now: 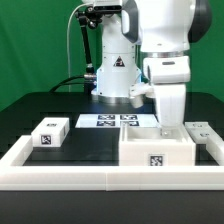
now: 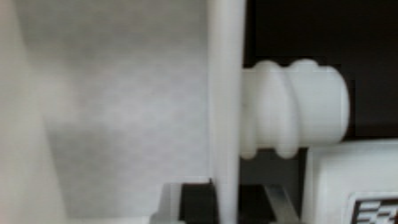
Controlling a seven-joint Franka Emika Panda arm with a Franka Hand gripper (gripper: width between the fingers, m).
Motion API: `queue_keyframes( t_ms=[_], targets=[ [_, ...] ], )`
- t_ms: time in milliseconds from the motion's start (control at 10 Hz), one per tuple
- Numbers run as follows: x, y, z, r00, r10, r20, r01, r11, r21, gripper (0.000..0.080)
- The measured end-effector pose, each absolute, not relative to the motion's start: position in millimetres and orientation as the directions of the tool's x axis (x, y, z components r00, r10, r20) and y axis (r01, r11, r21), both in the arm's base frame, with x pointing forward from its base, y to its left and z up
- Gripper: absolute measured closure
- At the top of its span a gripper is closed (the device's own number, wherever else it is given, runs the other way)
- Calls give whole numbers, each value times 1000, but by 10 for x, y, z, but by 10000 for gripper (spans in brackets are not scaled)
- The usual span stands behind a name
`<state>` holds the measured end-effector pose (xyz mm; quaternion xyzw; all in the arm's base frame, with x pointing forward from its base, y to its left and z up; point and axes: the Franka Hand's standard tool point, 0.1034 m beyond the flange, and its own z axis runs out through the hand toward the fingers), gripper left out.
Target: Assemble cabinet
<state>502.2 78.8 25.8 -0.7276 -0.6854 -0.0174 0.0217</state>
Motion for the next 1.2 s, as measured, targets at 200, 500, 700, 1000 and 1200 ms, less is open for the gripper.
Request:
queue_keyframes(
  t_ms=[200,500,700,1000,1200],
  targets=[
    [5026,757,257,66,996,55,998,-66,-8,762],
    [5060,807,231,61,996,66,998,-62,12,762],
    [5154,986,234,50,996,74,998,-51,20,762],
    [5165,1130,234,44,996,71,999,-45,4,762],
    [5169,1174,233,40,997,64,999,-39,-16,762]
  ],
)
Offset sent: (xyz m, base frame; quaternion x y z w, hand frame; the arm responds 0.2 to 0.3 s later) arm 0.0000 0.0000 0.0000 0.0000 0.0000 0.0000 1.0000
